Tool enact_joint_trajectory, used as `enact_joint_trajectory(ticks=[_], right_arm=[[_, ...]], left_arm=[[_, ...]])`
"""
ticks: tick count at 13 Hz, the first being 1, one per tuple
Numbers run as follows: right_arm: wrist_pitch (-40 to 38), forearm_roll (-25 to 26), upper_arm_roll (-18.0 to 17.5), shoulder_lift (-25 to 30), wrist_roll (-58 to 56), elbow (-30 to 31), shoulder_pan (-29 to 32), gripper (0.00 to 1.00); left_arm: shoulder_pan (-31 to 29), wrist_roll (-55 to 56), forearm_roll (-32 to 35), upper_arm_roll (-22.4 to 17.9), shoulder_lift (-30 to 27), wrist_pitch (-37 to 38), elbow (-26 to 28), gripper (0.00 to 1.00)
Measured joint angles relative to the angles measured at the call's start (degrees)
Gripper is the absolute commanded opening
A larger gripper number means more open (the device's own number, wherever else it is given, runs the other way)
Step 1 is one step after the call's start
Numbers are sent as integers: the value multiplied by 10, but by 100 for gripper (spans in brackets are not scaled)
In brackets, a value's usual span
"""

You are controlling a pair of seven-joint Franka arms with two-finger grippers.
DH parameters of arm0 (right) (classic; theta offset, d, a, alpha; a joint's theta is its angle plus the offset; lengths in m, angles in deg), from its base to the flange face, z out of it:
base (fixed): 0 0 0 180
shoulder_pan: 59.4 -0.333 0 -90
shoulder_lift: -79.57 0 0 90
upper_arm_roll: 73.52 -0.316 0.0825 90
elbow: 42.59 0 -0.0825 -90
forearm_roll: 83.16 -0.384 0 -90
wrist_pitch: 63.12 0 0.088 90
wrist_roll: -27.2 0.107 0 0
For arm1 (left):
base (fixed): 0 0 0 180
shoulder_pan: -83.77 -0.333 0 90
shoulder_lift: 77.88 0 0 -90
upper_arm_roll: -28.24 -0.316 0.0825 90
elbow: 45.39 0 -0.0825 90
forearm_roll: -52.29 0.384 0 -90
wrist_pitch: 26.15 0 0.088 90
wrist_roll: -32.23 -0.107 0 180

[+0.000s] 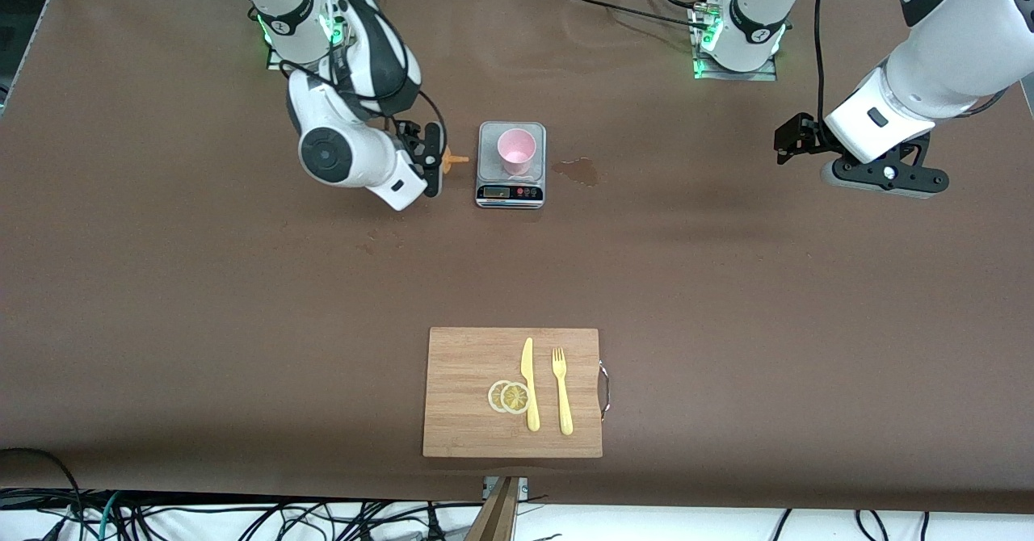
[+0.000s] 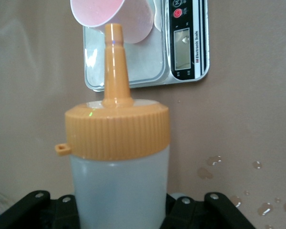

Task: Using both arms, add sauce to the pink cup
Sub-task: 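Tilt the sauce bottle nozzle over the pink cup with the right gripper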

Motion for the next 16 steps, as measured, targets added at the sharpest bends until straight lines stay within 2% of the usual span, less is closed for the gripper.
enact_joint_trajectory(ticks=[11, 16], right_arm=[[2, 88, -49, -4, 143, -37, -40, 12], [-17, 132, -55, -24, 172, -68, -58, 12]], left_arm=[[0, 0, 0, 0, 0, 0, 0, 100], [0, 0, 0, 0, 0, 0, 0, 100]])
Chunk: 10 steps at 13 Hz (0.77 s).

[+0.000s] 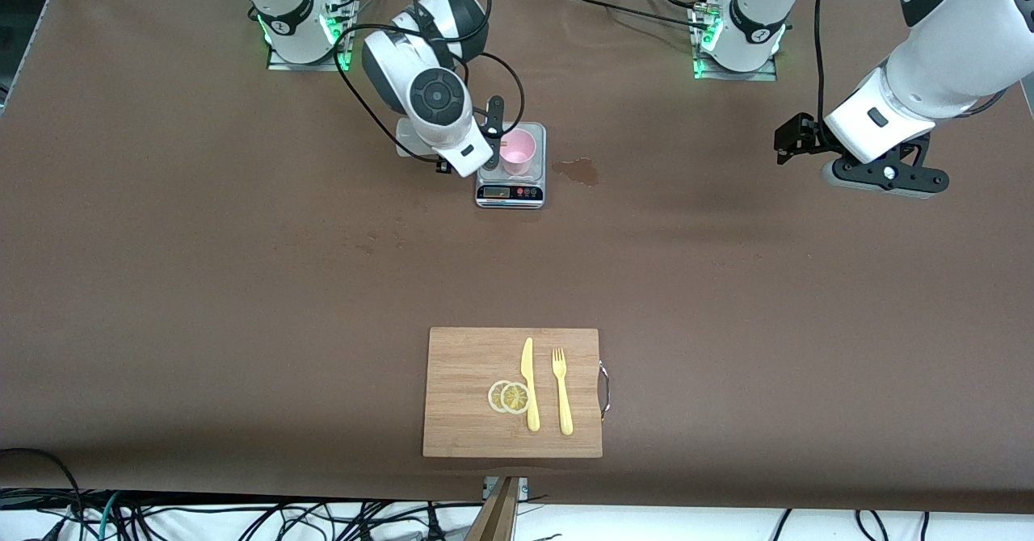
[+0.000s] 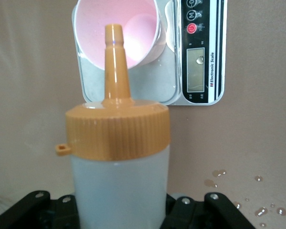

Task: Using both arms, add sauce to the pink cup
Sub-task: 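Tilt the sauce bottle nozzle over the pink cup with the right gripper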

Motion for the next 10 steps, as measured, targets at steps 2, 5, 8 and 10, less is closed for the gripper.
enact_joint_trajectory(ticks=[2, 5, 8, 10], right_arm=[[-7, 9, 0, -11, 8, -13, -6, 12], [-9, 26, -1, -20, 15, -17, -15, 12], [-11, 43, -1, -25, 21, -18, -21, 12], [-13, 55, -4, -25, 26, -18, -22, 12]], left_arm=[[0, 0, 0, 0, 0, 0, 0, 100], [0, 0, 0, -1, 0, 0, 0, 100], [0, 0, 0, -1, 0, 0, 0, 100], [-1, 0, 0, -1, 0, 0, 0, 100]])
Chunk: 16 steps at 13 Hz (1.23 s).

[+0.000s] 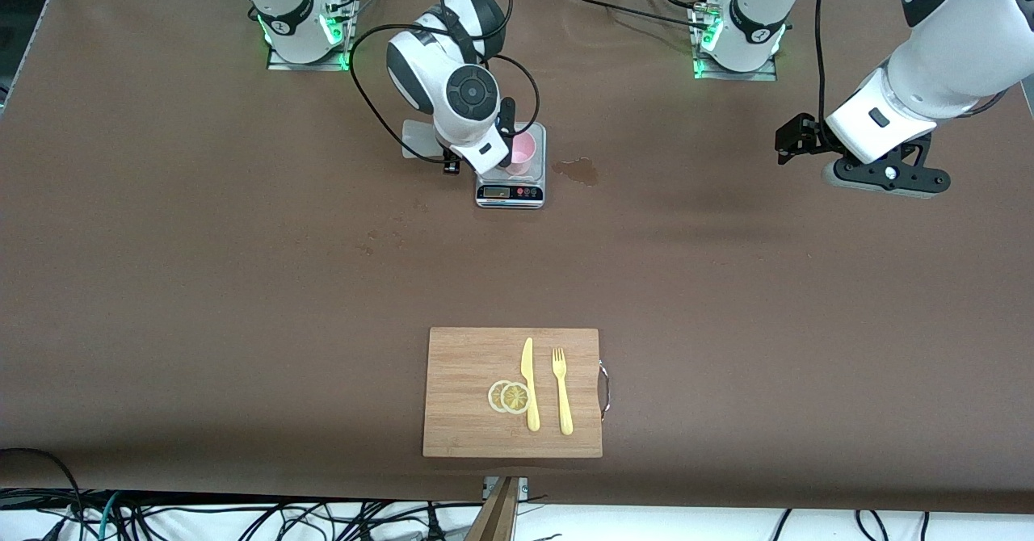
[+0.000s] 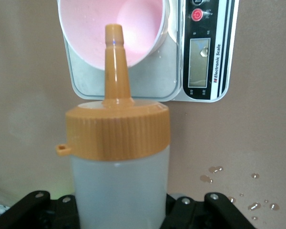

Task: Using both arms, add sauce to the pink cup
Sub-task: 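Tilt the sauce bottle nozzle over the pink cup with the right gripper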

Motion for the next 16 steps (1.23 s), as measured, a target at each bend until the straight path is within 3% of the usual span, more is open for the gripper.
enact_joint_trajectory(ticks=[9, 16], right_arm=[[-11, 36, -4, -11, 18, -5, -14, 12], [-17, 3, -2, -9, 20, -20, -3, 12]], left_arm=[[0, 0, 0, 0, 0, 0, 0, 100], [0, 0, 0, 0, 0, 0, 0, 100]])
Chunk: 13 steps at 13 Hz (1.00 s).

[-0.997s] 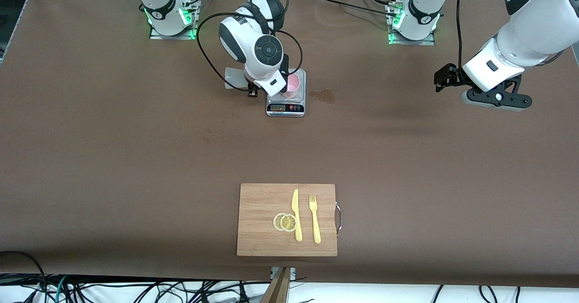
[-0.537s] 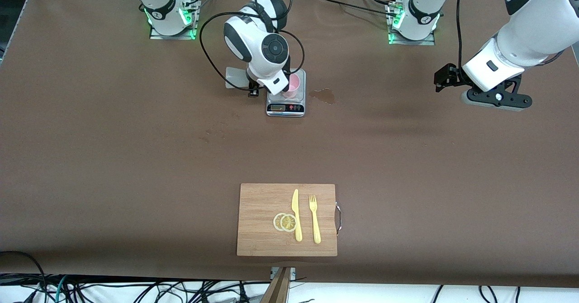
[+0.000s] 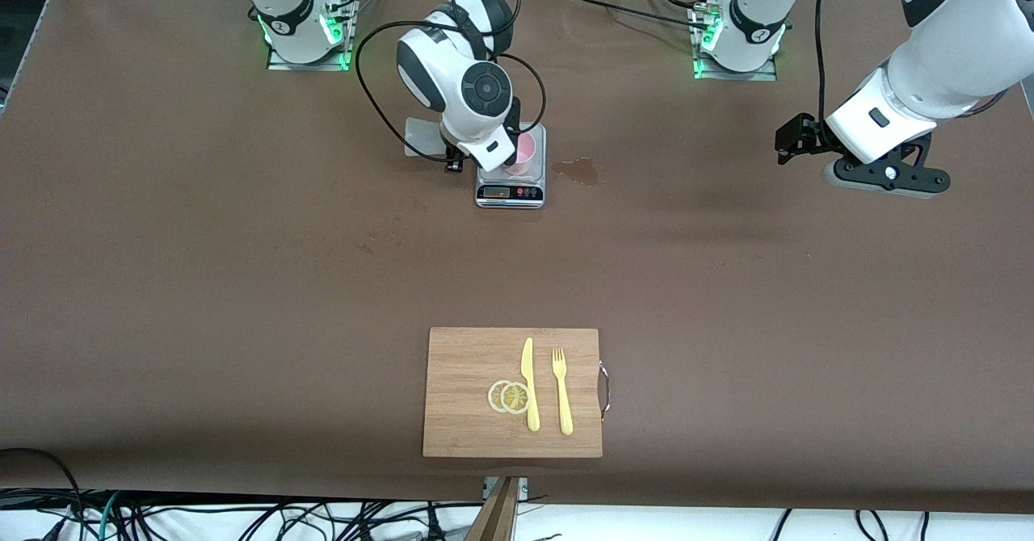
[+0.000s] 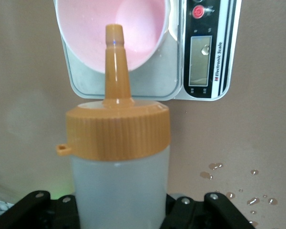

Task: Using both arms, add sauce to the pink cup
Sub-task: 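Tilt the sauce bottle nozzle over the pink cup with the right gripper, then bring the sauce bottle back and lower it to the table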

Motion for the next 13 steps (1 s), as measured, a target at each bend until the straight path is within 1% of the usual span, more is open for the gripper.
enact_joint_trajectory(ticks=[3, 5, 9, 13], right_arm=[[0, -33, 0, 14, -9, -1, 13, 12], [-1, -59, 1, 29, -37, -1, 36, 12], [-7, -121, 4, 66, -127, -1, 114, 12], [-25, -201, 6, 99, -241, -1, 204, 12]], left_arm=[[0, 0, 0, 0, 0, 0, 0, 100], [0, 0, 0, 0, 0, 0, 0, 100], [0, 0, 0, 0, 0, 0, 0, 100], [0, 0, 0, 0, 0, 0, 0, 100]])
